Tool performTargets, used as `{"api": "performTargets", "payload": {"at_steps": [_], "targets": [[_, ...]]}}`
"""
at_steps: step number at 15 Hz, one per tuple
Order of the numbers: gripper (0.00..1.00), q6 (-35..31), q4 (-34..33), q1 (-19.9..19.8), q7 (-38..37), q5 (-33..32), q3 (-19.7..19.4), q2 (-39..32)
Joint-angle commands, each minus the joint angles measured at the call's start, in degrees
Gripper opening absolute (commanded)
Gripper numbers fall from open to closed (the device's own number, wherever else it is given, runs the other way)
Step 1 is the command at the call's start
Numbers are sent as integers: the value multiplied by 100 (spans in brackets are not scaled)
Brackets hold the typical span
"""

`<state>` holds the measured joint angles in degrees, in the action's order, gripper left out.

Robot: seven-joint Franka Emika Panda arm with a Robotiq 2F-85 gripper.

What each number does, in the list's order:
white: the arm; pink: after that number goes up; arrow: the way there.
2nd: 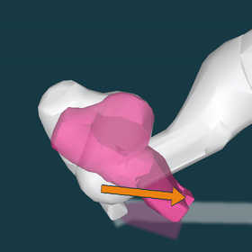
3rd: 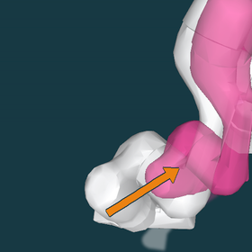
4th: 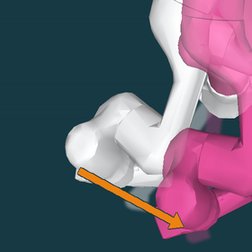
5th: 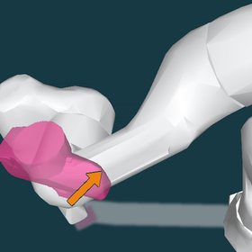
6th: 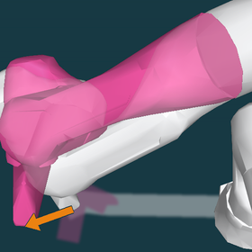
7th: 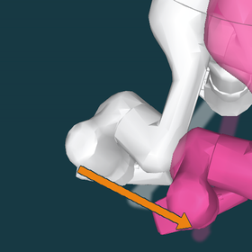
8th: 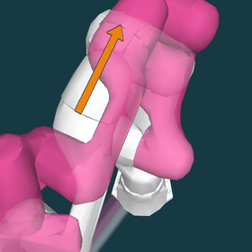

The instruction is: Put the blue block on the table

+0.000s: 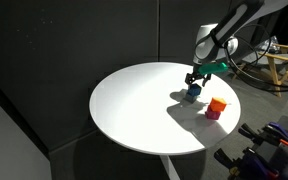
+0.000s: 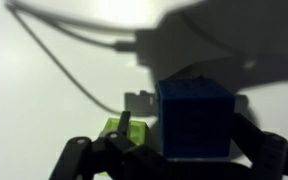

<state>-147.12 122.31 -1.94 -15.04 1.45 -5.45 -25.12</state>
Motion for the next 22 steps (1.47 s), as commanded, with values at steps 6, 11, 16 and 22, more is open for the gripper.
{"api": "performTargets", "payload": {"at_steps": [6,11,16,22], "targets": [[100,17,-33,37,21,29,-47,-58],[100,17,-33,37,21,29,-47,-58],[100,17,-40,39,19,28,-47,-61],[72,14,-117,59,-8,22,-46,-146]]}}
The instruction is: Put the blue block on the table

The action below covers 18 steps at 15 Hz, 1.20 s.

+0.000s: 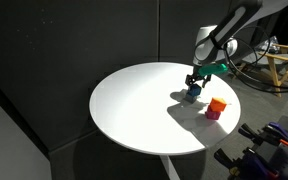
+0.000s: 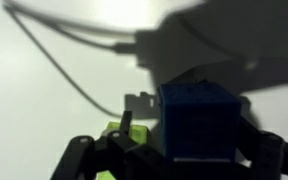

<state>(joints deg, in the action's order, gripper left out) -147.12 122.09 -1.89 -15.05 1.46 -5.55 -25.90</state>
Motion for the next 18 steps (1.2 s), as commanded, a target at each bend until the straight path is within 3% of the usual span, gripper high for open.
{"api": "performTargets", "payload": {"at_steps": [1,5,6,11,18], "targets": [[69,18,-102,58,-2,19,-33,-80],[34,78,-91,80,42,30,-4,-24],[31,107,-71,79,75,44,18,29],[23,252,-34,149,58,36,61,282],[23,716,54,234,125,8,171,877]]}}
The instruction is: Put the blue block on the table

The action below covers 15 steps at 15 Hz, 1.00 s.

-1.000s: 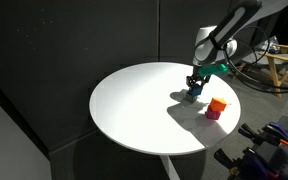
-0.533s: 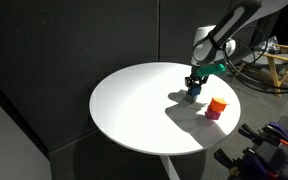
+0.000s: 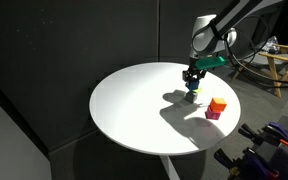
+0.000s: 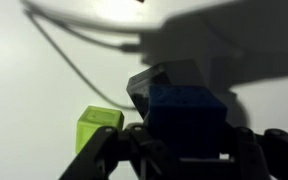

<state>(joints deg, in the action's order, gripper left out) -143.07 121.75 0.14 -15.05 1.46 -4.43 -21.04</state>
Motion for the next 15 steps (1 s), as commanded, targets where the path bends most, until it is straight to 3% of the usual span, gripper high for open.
{"api": "performTargets", "payload": {"at_steps": [1,6,15], "targets": [[23,389,85,35,165,17,97,459],[23,614,0,145,340,-47,305,582],[23,586,-398,411,397,-116,467,-71]]}}
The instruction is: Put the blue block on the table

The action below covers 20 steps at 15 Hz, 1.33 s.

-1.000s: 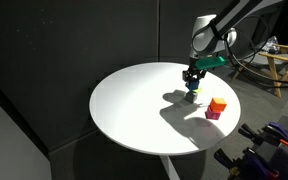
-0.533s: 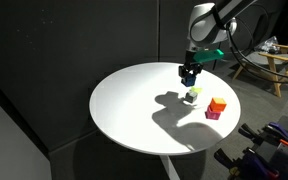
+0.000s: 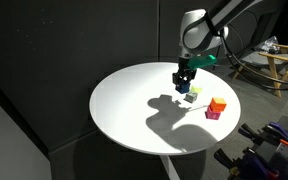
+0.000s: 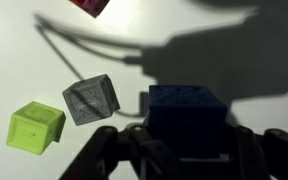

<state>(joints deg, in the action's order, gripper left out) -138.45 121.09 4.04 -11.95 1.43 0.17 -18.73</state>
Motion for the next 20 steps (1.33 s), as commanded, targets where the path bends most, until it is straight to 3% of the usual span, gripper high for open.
{"api": "performTargets", "payload": {"at_steps": [1,14,15,16,17,20], "targets": [[23,105,-405,24,108,-102,7,-415],[23,82,-1240,91,158,-213,-79,-1558],[27,69,-1268,97,164,-231,-86,-1588],[73,53,-1287,101,158,-242,-92,-1612],[74,53,-1306,96,169,-239,-88,-1624],[96,62,-1329,96,166,-247,-93,-1635]]}}
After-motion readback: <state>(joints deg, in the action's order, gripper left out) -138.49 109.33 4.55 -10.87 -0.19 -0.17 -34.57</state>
